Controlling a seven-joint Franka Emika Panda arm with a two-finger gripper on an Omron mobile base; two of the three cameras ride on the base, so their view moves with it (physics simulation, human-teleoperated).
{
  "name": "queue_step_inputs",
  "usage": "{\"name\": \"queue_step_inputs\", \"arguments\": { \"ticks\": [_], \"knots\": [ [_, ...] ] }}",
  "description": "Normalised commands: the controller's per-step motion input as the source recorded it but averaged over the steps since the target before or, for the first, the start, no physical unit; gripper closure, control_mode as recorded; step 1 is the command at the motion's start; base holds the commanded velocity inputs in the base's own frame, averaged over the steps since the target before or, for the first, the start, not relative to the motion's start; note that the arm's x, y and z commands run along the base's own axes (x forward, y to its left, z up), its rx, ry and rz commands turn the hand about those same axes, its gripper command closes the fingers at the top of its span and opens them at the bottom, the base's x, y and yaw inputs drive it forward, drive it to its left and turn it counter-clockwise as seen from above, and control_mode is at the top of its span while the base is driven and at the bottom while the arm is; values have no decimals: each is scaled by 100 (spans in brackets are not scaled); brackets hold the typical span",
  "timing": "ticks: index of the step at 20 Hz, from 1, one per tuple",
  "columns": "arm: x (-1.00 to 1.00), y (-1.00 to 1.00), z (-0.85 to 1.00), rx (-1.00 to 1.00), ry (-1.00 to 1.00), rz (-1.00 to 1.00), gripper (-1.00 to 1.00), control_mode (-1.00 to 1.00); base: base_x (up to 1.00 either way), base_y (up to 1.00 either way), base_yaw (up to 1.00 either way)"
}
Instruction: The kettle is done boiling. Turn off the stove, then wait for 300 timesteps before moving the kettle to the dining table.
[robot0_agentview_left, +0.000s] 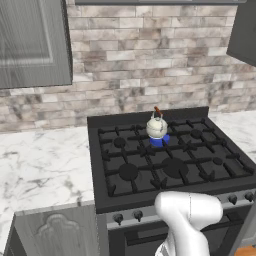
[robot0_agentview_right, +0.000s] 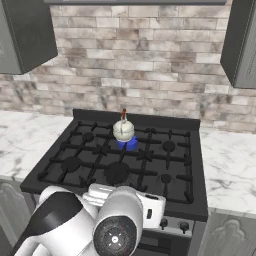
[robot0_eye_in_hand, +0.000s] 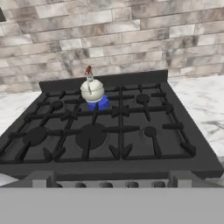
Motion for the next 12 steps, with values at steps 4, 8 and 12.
{"name": "queue_step_inputs", "arguments": {
  "ticks": [4,8,12],
  "knots": [
    [0,14,-54,-9,-21,4,-100,-100,0,0,0],
    [1,21,-61,-12,-21,6,-100,-100,0,0,0],
    [7,24,-64,-13,-19,6,-100,-100,0,0,0]
  ]
}}
